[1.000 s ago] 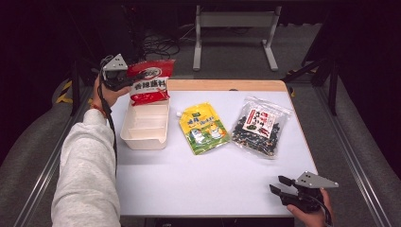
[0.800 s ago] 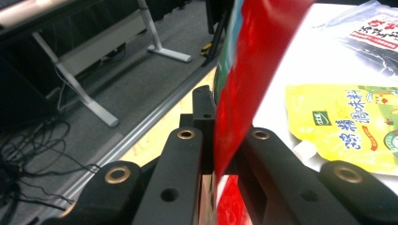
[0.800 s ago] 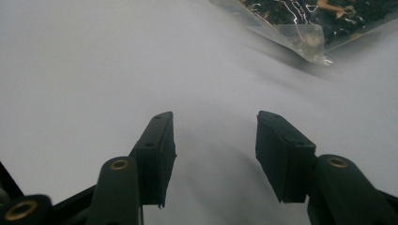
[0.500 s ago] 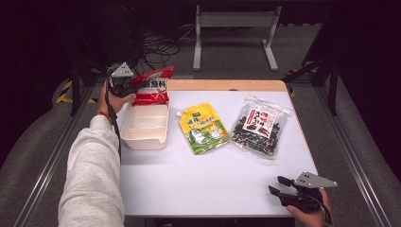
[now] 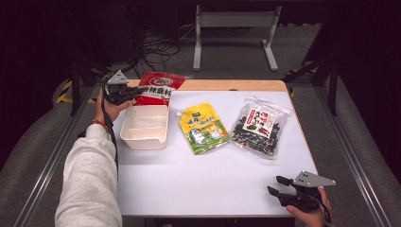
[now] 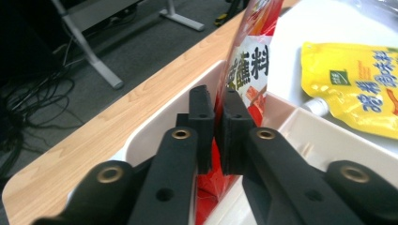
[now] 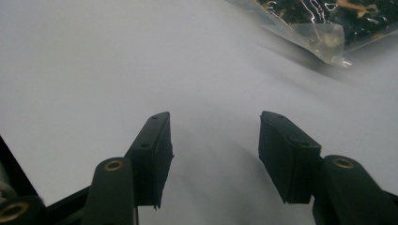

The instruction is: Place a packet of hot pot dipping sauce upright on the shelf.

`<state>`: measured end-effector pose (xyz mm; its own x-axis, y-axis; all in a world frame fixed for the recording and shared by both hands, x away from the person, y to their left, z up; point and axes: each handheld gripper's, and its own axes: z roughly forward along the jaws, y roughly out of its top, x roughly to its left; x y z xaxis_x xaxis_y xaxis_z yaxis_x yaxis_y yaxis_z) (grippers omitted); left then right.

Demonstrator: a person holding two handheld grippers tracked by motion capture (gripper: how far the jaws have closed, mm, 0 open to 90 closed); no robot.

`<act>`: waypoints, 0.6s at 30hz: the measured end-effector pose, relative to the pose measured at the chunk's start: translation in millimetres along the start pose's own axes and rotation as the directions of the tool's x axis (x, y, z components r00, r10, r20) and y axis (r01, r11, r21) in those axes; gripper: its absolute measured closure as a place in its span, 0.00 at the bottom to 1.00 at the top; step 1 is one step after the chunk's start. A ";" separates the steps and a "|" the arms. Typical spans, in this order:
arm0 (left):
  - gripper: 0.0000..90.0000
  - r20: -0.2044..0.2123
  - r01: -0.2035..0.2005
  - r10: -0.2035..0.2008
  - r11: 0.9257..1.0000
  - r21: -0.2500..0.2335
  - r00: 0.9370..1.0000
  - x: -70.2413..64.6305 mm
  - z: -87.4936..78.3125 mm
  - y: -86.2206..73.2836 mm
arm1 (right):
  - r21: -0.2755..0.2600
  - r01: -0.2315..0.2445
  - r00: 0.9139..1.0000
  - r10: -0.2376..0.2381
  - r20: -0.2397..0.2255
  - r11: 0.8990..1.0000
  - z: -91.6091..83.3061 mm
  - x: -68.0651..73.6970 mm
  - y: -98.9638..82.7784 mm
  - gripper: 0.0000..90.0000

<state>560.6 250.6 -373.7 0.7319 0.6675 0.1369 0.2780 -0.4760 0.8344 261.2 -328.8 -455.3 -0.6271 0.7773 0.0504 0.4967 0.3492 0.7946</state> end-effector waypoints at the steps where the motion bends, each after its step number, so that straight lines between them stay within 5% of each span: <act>1: 1.00 -0.008 0.011 -0.011 1.000 0.002 1.000 -0.4 1.0 -0.3 | -0.001 0.003 1.000 -0.003 -0.002 1.000 0.0 0.4 0.6 0.50; 8: 1.00 -0.009 0.022 -0.022 0.998 0.052 1.000 -3.0 9.4 -8.8 | -0.004 0.009 1.000 -0.009 -0.007 1.000 0.5 0.9 1.9 0.49; 18: 0.92 -0.067 0.048 -0.048 0.999 -0.001 0.997 -7.9 -1.6 -5.5 | -0.014 0.026 1.000 -0.026 -0.010 1.000 -1.3 -1.6 5.0 0.49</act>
<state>552.3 248.9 -378.6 0.6741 0.7266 0.1326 0.3118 -0.4427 0.8407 263.9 -329.0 -450.7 -0.6459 0.7626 0.0355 0.4713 0.3618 0.8043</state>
